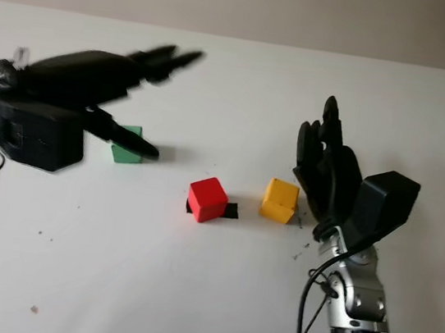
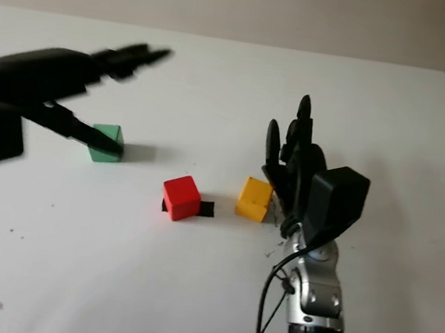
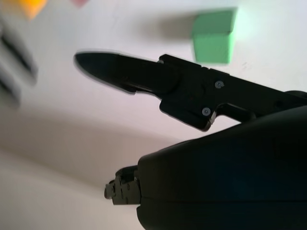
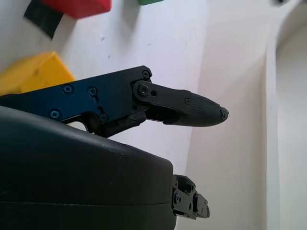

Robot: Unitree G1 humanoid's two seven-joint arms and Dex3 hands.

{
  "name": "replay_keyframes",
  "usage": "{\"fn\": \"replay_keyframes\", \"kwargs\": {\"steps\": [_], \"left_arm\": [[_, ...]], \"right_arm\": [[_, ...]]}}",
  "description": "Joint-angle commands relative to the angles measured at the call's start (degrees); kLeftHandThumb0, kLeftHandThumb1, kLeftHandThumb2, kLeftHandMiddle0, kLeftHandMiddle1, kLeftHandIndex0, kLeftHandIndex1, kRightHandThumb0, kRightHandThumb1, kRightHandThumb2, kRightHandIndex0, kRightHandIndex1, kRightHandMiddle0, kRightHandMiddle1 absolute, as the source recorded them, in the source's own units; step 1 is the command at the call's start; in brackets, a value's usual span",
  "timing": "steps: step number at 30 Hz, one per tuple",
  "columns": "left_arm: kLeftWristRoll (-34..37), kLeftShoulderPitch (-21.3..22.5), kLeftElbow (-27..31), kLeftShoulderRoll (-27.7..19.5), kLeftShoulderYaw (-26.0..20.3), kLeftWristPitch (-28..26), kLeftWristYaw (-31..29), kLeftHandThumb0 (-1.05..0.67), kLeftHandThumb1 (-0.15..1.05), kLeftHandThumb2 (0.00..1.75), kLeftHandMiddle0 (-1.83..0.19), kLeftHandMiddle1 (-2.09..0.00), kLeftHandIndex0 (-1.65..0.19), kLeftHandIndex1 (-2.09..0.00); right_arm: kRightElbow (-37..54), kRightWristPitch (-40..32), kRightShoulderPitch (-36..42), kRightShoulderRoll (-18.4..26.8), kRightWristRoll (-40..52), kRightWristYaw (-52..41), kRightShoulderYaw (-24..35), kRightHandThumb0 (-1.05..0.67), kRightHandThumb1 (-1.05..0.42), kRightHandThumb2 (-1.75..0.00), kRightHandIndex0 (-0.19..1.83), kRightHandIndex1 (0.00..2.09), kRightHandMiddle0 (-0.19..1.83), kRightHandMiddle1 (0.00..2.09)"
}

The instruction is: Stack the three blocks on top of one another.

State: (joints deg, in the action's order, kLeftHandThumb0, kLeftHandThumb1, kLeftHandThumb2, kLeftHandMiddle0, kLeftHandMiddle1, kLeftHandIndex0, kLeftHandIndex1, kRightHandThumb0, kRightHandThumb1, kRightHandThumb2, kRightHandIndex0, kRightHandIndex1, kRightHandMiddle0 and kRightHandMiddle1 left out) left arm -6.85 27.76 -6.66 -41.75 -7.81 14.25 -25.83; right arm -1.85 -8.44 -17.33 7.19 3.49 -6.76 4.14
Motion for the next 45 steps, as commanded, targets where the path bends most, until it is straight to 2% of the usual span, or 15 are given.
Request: {"fn": "replay_keyframes", "kwargs": {"steps": [1, 2, 6, 9, 13, 18, 25, 29, 37, 45], "left_arm": [[1.5, -3.9, 0.1, 3.6, -2.7, -0.5, 4.3, -0.81, 1.05, 0.51, 0.11, -0.06, 0.14, -0.05], [2.2, -4.8, 0.2, 5.2, -3.4, -0.4, 6.3, -0.8, 1.05, 0.53, 0.11, -0.06, 0.14, -0.05], [11.4, -9.0, -1.4, 15.9, -7.4, 1.0, 13.2, -0.69, 1.05, 0.54, 0.13, -0.05, 0.14, -0.05], [14.2, -11.1, -1.4, 20.6, -8.2, 2.2, 16.0, -0.64, 1.05, 0.57, 0.15, -0.04, 0.16, -0.04], [16.5, -14.6, 1.0, 25.3, -8.1, 1.1, 18.7, -0.68, 1.05, 0.61, 0.19, -0.04, 0.19, 0.0], [18.4, -16.7, 2.1, 29.6, -7.4, 1.7, 19.6, -0.7, 1.05, 0.62, 0.19, -0.03, 0.19, 0.0], [18.7, -16.6, 2.0, 32.8, -7.2, 1.6, 21.3, -0.66, 1.05, 0.65, 0.18, -0.04, 0.19, 0.0], [17.4, -16.5, 2.3, 32.9, -6.4, 0.3, 21.8, -0.69, 1.05, 0.65, 0.19, -0.04, 0.19, 0.0], [13.7, -17.0, 4.2, 32.1, -5.1, -1.8, 22.7, -0.74, 1.05, 0.69, 0.19, -0.01, 0.19, 0.0], [13.4, -17.3, 5.0, 31.9, -5.0, -2.7, 21.8, -0.75, 1.05, 0.66, 0.19, -0.04, 0.19, 0.0]], "right_arm": [[1.6, -1.1, -1.5, 1.9, -0.1, -0.7, 0.5, -0.7, -1.05, -0.48, -0.19, 0.0, -0.17, 0.04], [1.8, -1.0, -1.6, 2.5, -0.1, -1.0, 0.6, -0.71, -1.05, -0.47, -0.19, 0.0, -0.16, 0.05], [2.9, 0.9, -2.7, 9.2, -4.9, -4.4, -0.7, -0.76, -1.05, -0.34, -0.14, 0.04, -0.11, 0.06], [4.2, 0.3, -3.3, 11.5, -4.8, -6.3, 0.0, -0.74, -1.05, -0.2, -0.16, 0.03, -0.12, 0.06], [9.1, -3.5, -3.2, 16.1, -8.2, -7.9, -0.3, -0.71, -0.97, -0.07, -0.1, 0.07, -0.02, 0.09], [14.0, -4.9, -1.9, 23.4, -16.6, -11.6, -3.7, -0.69, -0.92, -0.05, -0.05, 0.08, 0.07, 0.1], [19.3, -4.4, 0.9, 26.6, -24.0, -14.5, -7.4, -0.56, -0.83, -0.03, -0.06, 0.06, 0.13, 0.08], [20.9, -4.2, 1.7, 27.9, -30.3, -15.0, -10.0, -0.64, -0.82, -0.04, -0.03, 0.07, 0.2, 0.08], [20.8, -4.1, 3.2, 26.7, -35.7, -15.5, -13.2, -0.62, -0.78, -0.05, -0.04, 0.05, 0.2, 0.06], [17.2, -1.5, 4.1, 26.5, -41.4, -12.8, -16.3, -0.64, -0.8, -0.06, -0.04, 0.06, 0.23, 0.07]]}}
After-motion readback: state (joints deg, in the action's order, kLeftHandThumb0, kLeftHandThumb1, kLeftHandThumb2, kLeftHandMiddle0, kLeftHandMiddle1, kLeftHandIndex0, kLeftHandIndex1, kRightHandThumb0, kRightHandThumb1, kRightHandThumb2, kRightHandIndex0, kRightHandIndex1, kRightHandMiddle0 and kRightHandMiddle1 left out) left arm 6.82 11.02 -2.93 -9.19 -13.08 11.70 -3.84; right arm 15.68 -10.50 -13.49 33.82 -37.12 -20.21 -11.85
